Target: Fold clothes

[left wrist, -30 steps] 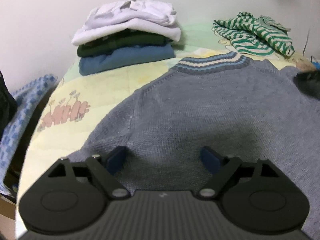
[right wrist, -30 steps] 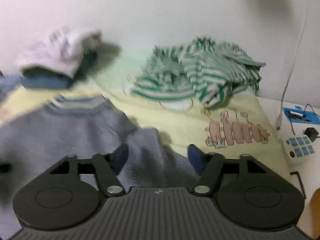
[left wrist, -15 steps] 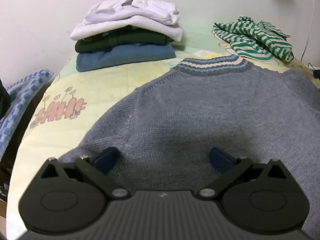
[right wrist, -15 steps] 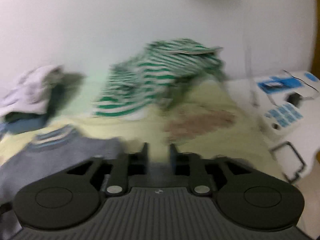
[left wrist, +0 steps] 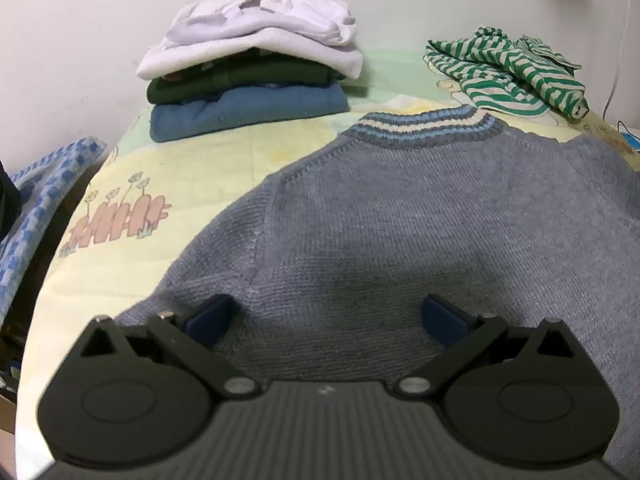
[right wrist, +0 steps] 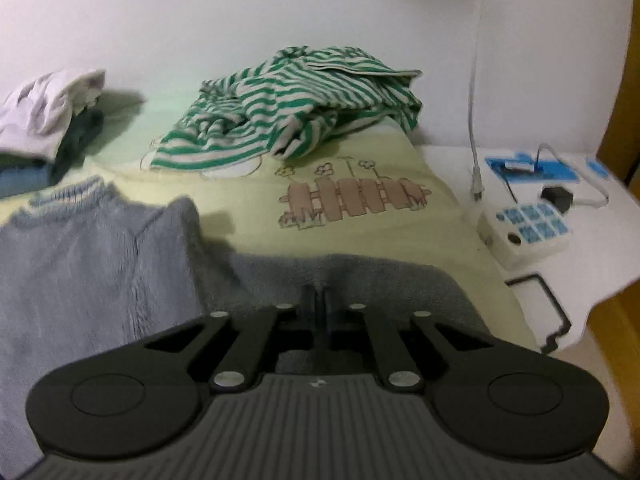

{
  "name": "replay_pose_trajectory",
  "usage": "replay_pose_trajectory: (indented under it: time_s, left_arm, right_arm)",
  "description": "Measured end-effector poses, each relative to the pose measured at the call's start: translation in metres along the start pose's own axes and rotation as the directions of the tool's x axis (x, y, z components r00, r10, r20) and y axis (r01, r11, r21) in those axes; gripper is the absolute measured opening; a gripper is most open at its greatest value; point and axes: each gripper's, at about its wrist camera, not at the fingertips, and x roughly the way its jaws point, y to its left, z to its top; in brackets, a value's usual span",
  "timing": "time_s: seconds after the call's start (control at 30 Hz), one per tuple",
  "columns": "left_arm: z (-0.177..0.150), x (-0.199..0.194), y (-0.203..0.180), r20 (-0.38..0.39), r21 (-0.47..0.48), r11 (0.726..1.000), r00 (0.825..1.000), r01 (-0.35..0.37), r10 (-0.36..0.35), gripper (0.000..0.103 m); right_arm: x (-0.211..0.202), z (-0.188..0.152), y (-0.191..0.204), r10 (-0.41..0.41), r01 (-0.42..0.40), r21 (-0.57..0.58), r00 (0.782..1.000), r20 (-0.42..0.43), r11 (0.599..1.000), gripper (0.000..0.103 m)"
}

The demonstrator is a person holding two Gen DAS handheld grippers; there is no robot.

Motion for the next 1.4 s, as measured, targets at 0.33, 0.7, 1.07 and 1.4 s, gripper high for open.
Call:
replay_pose_trajectory:
  time_s: [0.33, 0.7, 1.07, 1.4]
  left_arm:
    - [0.002, 0.001, -0.001, -0.002, 0.014, 1.0, 1.0, -0.001, 0.001, 0.102]
    - [0.006, -0.006, -0.012, 0.011, 0.148, 0.988, 0.999, -0.035, 0.033, 0.102]
    - [0.004, 0.004, 0.041, -0.01, 0.006, 0.999, 0.999, -0.052, 0.052, 0.102]
    - [0.014, -0.019, 0.013, 0.006, 0.18, 0.977, 0.993, -0.117, 0.118, 0.095]
  right_arm:
    - [-0.001, 0.011, -0.032, -0.137, 0.137, 0.033, 0.991, 0.008, 0.99, 0.015]
    - [-0.02, -0.027, 0.051, 0.126, -0.137, -0.222, 0.99, -0.066, 0.965, 0.032]
    - [-0.033, -0.015, 0.056, 0.232, -0.242, -0.174, 0.97, -0.074, 0.955, 0.042]
    - [-0.057, -0.051, 0.046, 0.223, -0.236, -0.224, 0.971, -0.084, 0.945, 0.027]
